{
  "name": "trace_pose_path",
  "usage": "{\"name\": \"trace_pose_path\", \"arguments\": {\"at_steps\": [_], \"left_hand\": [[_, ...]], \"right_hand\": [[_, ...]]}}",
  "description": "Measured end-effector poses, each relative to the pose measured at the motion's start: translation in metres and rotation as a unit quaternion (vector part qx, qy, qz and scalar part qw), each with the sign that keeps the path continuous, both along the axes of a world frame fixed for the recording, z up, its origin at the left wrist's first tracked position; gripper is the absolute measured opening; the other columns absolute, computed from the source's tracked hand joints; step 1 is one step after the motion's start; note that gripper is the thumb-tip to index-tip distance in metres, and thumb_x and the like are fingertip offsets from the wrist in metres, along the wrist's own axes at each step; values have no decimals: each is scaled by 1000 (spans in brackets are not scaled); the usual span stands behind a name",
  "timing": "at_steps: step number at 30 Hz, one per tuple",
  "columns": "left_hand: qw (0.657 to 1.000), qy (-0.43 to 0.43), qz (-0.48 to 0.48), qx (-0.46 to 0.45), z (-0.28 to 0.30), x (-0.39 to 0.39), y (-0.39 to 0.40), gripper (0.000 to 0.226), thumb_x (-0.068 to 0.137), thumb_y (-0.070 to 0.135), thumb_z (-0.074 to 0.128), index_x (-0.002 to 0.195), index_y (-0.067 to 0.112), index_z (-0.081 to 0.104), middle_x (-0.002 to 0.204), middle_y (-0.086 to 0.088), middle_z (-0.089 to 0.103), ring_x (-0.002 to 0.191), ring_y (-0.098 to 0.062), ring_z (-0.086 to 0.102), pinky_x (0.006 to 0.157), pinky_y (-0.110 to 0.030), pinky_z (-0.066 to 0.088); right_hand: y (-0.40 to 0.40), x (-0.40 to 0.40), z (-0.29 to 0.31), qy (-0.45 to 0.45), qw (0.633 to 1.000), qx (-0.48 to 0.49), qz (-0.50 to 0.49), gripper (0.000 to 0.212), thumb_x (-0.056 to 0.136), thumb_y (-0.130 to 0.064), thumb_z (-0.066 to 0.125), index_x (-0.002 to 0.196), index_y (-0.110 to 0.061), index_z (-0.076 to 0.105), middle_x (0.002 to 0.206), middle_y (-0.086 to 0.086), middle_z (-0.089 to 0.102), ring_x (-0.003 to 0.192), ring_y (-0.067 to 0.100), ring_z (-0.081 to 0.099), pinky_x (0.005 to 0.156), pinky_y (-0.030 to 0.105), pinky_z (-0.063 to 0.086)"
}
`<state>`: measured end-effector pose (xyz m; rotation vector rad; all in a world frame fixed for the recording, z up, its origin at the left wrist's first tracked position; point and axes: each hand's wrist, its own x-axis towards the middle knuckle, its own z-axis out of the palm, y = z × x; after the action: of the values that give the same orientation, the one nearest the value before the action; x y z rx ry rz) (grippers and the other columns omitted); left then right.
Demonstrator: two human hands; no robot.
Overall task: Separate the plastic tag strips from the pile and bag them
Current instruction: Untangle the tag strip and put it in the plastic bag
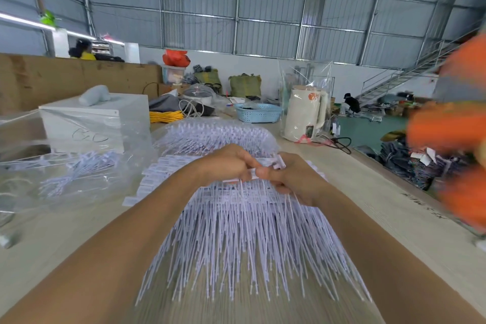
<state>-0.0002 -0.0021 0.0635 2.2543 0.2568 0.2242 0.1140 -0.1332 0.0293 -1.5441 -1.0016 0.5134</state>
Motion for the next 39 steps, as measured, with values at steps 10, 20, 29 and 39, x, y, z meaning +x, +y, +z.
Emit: {"name": "trace_pose_path", "arguments": {"at_steps": [10,20,29,39], "left_hand": [[987,-81,3,-141,-1,1,4,34,80,-8,66,107,8,52,91,-7,59,73,-13,60,57,-17,51],[985,-79,27,-151,-7,-1,0,32,93,27,57,70,5,59,49,-1,49,37,-7,42,38,-16,30],[945,-115,117,-284,-13,8,-7,38,88,7,53,52,11,45,35,4,34,29,-8,22,37,-13,13],[942,-136,283,-118,-23,-2,43,37,91,21,58,60,3,49,53,-12,43,40,-19,36,44,-19,29]], "right_hand": [[-3,-9,8,51,998,20,26,22,82,-8,69,89,-11,48,62,3,35,42,4,28,37,15,25],[-6,-17,11,6,1000,1,28,8,90,-11,59,86,-5,56,57,-2,29,41,4,24,38,15,21],[2,-32,14,-422,898,-12,-121,35,78,9,60,58,-18,50,58,-5,42,58,16,36,62,24,26],[-11,-39,21,-360,907,108,-188,28,86,2,57,59,-1,51,55,15,48,44,17,46,46,23,40]]}}
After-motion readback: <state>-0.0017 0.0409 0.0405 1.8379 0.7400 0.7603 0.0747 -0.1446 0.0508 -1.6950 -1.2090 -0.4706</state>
